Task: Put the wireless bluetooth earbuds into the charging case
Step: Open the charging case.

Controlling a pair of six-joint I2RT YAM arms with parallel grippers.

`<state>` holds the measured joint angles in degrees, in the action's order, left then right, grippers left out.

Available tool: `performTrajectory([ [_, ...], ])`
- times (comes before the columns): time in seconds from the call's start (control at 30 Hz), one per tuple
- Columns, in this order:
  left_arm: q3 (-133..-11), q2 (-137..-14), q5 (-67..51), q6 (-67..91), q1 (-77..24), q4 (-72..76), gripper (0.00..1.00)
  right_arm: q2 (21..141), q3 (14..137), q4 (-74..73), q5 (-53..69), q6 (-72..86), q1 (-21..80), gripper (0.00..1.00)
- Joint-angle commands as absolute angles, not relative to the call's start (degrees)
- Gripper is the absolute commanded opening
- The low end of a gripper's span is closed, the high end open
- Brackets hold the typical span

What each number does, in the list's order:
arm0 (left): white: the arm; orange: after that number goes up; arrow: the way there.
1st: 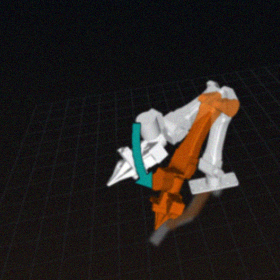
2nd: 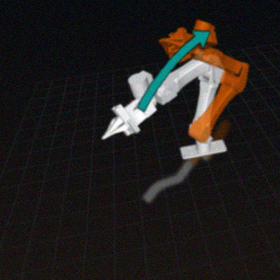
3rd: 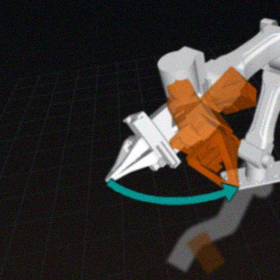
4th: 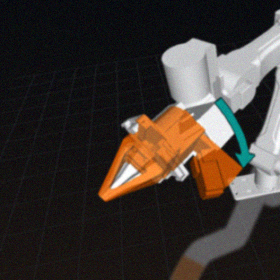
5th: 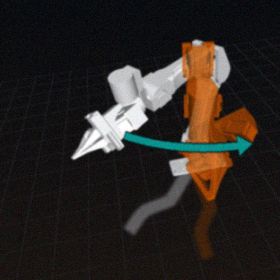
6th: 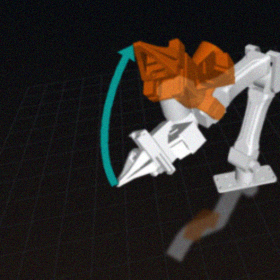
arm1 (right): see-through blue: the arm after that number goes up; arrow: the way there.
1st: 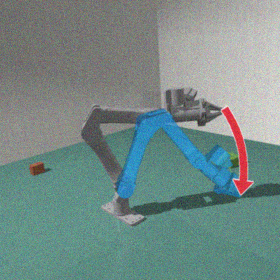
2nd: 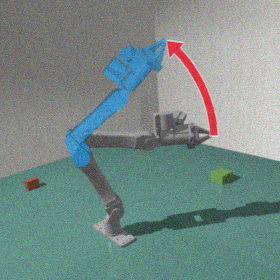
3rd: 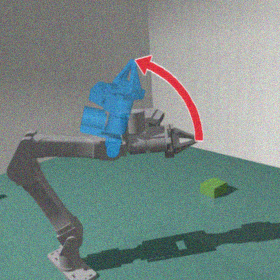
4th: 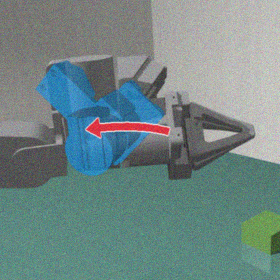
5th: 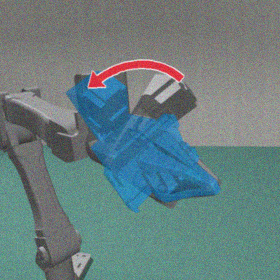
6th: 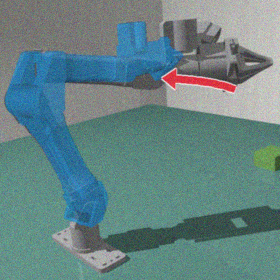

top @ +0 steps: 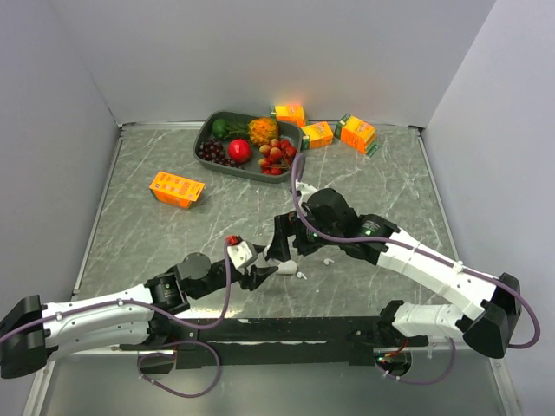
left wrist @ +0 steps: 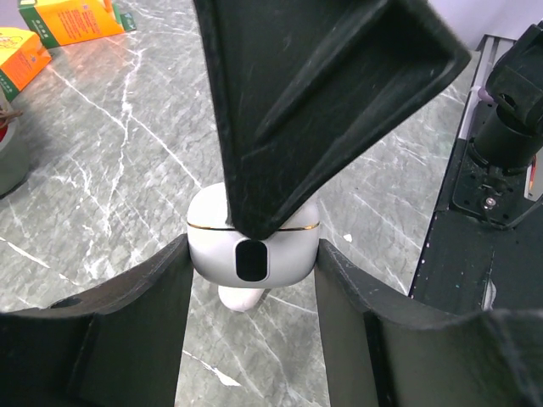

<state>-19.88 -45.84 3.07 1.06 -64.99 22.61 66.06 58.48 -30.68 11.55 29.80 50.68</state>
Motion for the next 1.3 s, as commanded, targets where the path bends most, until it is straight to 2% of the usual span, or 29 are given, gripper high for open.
performTrajectory([
  [0.0,-19.4,-43.8,5.1,0.6,-65.6,24.8,0.01,63.6,58.0,-29.4,10.6,30.8,49.9,1.0],
  [0.9,-19.1,-41.0,8.2,0.9,-65.8,24.3,0.01,59.1,55.5,-29.6,10.8,31.9,46.8,1.0],
  [1.03,-18.5,-40.3,8.5,1.2,-65.9,25.0,0.01,57.8,55.0,-26.0,14.7,32.7,46.8,0.99],
  [1.2,-18.2,-40.0,8.3,1.3,-66.0,26.6,0.01,59.7,54.0,-20.0,20.0,37.3,46.8,0.92],
  [1.27,-18.5,-40.3,7.8,1.4,-66.0,27.2,0.01,60.6,53.4,-17.5,21.3,38.4,46.7,0.84],
])
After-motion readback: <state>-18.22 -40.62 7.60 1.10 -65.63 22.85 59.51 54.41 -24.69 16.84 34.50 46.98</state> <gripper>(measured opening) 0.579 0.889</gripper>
